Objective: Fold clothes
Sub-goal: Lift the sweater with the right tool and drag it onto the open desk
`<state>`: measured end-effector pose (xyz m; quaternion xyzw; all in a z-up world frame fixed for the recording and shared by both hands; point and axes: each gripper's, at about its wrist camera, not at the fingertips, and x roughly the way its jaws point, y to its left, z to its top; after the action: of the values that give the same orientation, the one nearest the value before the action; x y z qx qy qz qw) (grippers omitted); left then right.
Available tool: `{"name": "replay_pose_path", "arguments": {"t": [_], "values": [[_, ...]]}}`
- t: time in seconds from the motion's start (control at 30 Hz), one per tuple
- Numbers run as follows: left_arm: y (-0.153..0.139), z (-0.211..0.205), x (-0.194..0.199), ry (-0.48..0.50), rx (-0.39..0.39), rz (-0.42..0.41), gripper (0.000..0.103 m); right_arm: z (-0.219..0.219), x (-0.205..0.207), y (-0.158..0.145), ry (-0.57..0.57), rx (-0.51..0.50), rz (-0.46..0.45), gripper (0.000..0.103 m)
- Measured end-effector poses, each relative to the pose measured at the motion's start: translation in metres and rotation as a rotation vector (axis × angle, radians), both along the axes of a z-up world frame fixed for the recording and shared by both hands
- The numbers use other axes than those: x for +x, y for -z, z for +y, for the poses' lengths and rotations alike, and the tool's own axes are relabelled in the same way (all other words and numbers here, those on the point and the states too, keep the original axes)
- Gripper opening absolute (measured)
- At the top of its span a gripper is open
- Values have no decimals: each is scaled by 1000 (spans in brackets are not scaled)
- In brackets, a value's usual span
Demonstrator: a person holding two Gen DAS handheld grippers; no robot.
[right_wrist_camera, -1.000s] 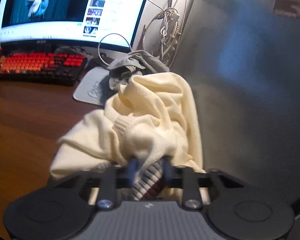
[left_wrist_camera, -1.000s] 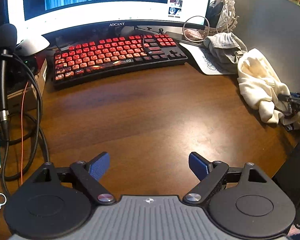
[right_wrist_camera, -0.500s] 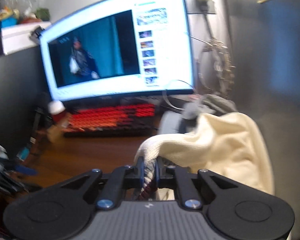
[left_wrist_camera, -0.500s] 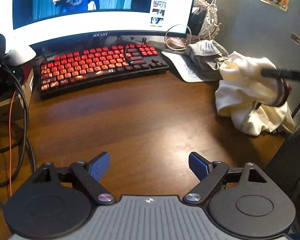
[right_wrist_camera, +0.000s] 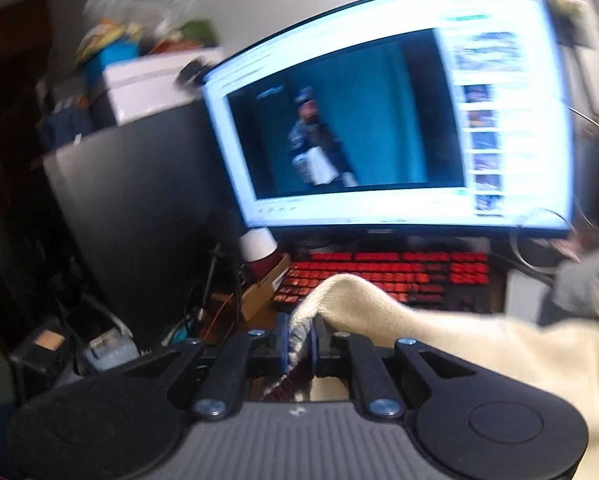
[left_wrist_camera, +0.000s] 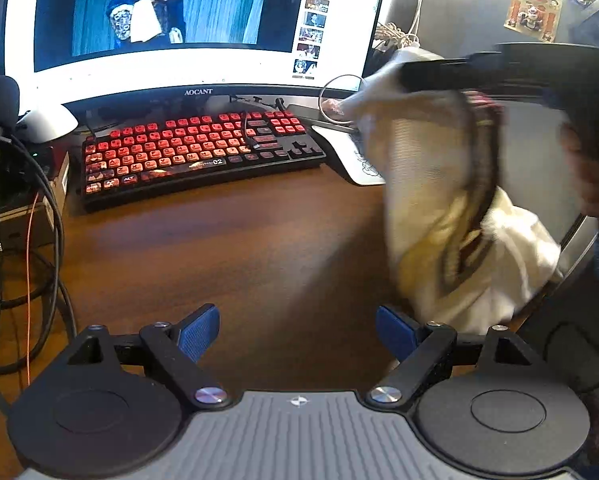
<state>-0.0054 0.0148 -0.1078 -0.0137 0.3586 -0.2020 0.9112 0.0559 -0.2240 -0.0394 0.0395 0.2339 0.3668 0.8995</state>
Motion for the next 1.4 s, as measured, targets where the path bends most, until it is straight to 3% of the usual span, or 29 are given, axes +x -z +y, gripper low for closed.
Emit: {"name": "replay_pose_path", "arguments": {"t": [0.13,0.17,0.23,0.33,0.43,0.57,0.67,0.77,0.93,1.07,1.13,1.17,1.2,1.4], "values": [[5,4,0,-10,12,25,86,35,32,17,-28,-34,85,20],[7,5,1,-12,13,30,86,39,39,22,-29,-32,113,31],[10,7,2,-13,4,41,86,44,49,28,-39,-30,158,41],[16,7,8,-7,-18,63,86,43,45,23,-42,-58,126,44],[24,4,17,-8,-51,100,86,35,36,16,-46,-118,61,59],[37,8,36,17,-230,202,86,15,32,21,11,-214,29,60],[49,8,52,5,-345,299,81,-9,27,35,68,-234,68,60],[58,8,64,-31,-426,344,70,-29,20,46,96,-217,98,60],[66,5,78,-95,-525,389,68,-52,4,57,127,-177,106,60],[73,0,89,-121,-580,438,53,-63,-5,60,136,-138,109,60],[77,-5,92,-124,-582,457,34,-67,-6,62,140,-119,113,60],[79,-6,93,-130,-580,465,16,-69,-7,63,141,-113,115,60],[80,-7,92,-139,-576,473,7,-70,-7,64,145,-110,116,60],[74,14,78,-173,-524,441,3,-75,-9,73,170,-135,125,60]]}}
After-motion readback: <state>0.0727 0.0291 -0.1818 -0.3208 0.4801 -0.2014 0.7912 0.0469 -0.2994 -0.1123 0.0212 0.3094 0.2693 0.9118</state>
